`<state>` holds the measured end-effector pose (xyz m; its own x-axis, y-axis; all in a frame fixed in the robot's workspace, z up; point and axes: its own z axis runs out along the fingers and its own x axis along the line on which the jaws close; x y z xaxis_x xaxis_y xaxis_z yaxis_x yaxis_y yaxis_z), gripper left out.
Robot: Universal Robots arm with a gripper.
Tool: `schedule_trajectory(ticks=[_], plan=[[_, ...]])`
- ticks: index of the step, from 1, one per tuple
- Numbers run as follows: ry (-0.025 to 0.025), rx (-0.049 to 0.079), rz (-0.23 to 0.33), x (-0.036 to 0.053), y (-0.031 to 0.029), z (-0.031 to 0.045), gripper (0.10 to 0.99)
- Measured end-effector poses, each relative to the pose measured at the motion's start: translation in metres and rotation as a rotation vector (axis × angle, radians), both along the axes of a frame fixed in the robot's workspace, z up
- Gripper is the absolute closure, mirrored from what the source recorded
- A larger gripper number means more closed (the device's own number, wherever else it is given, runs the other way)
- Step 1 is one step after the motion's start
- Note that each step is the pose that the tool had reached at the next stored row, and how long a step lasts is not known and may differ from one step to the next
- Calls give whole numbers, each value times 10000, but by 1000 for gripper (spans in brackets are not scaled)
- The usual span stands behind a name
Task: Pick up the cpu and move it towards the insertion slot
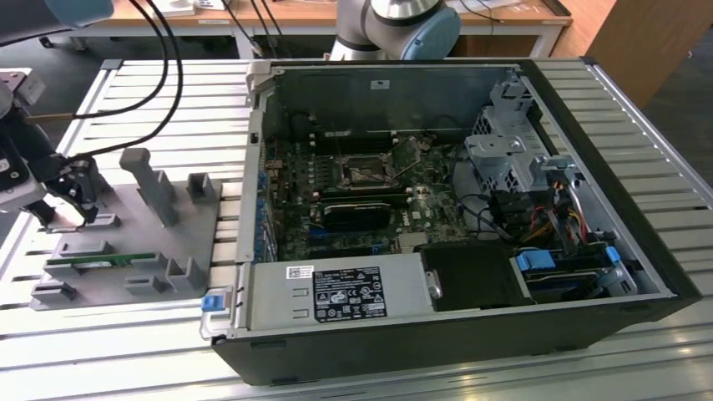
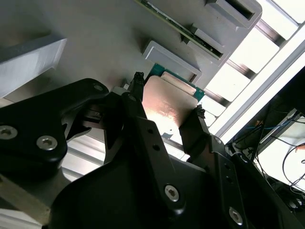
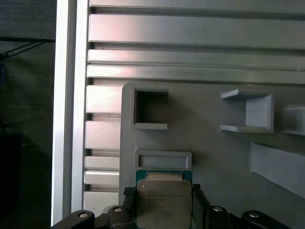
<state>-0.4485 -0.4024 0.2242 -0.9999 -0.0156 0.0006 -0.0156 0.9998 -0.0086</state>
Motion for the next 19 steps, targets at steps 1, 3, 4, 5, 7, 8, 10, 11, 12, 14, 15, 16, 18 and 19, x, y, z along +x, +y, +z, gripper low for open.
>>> schedule_trajectory(ticks=[1,3,4,5,7,8,10,11,12,14,15,16,18,19], plan=[[-1,1,0,0,0,4,541],[-3,2,0,0,0,9,541],[-2,2,0,0,0,13,541],[-1,1,0,0,0,16,541],[-2,1,0,0,0,21,541],[-1,1,0,0,0,25,541],[-1,1,0,0,0,31,541],[1,0,0,0,0,36,541],[0,0,0,0,0,41,541],[0,0,0,0,0,52,541],[-1,1,0,0,0,57,541],[-1,1,0,0,0,62,541],[-2,1,0,0,0,70,541],[0,0,0,0,0,76,541]])
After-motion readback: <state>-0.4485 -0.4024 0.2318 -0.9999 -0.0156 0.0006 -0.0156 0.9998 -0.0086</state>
